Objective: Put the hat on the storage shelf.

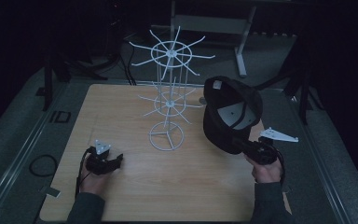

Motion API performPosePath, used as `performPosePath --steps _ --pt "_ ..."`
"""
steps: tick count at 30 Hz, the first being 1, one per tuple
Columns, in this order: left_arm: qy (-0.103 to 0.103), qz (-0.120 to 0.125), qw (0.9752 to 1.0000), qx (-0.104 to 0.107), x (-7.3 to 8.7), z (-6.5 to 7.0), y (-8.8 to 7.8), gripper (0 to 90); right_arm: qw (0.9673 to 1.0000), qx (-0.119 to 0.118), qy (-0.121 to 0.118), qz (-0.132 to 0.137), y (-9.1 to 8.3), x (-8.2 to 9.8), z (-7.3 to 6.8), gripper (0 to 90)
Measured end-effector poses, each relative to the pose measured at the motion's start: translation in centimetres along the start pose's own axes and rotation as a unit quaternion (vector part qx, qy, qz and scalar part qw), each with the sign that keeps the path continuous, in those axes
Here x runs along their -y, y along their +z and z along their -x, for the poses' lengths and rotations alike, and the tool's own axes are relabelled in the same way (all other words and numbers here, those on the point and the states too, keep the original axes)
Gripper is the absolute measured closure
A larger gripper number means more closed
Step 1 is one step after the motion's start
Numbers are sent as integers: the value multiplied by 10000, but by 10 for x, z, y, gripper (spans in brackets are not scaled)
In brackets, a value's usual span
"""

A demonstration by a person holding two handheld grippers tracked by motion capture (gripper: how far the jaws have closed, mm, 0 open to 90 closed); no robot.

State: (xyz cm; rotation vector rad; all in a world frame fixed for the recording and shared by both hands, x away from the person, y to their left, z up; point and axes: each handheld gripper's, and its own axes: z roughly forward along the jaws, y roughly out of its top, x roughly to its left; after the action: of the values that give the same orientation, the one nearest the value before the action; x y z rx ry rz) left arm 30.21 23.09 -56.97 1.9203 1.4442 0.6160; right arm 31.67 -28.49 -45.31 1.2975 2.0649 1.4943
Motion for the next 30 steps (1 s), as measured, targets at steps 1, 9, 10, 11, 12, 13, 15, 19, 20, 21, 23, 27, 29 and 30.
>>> performPosePath --steps 1,9,10,11,12,13,15,19,20,21,23,27,29,30 --pt "0 2 10000 -2 0 0 0 383 10000 1 -24 3 0 -1 0 864" --pt "1 2 10000 4 0 0 0 383 10000 -1 -73 25 1 -6 -1 864" --pt "1 3 10000 5 0 0 0 383 10000 -4 -77 42 1 -6 -2 864" --pt "2 3 10000 5 0 0 0 383 10000 -7 -78 37 1 -7 -2 864" --pt "2 2 10000 6 0 0 0 383 9999 -4 -101 51 2 -8 -2 864" --pt "2 3 10000 6 0 0 0 383 9999 -5 -105 49 2 -8 -2 864" --pt "5 4 10000 6 0 0 0 383 9999 -13 -116 45 2 -9 -3 864" --pt "6 4 10000 6 0 0 0 383 9999 -9 -150 37 2 -12 -3 864" --pt "6 5 10000 8 0 0 0 383 9999 -8 -165 38 3 -12 -3 864" --pt "7 4 10000 8 0 0 0 383 9999 -15 -165 28 3 -13 -3 864" --pt "10 3 10000 9 0 0 0 383 9998 -27 -187 22 3 -15 -4 864" --pt "16 4 10000 11 0 0 0 383 9997 -21 -233 24 3 -18 -5 864" --pt "17 5 10000 11 0 0 0 383 9997 -15 -261 27 4 -19 -5 864" --pt "17 12 10000 13 0 0 0 383 9996 -17 -268 28 4 -20 -5 864"
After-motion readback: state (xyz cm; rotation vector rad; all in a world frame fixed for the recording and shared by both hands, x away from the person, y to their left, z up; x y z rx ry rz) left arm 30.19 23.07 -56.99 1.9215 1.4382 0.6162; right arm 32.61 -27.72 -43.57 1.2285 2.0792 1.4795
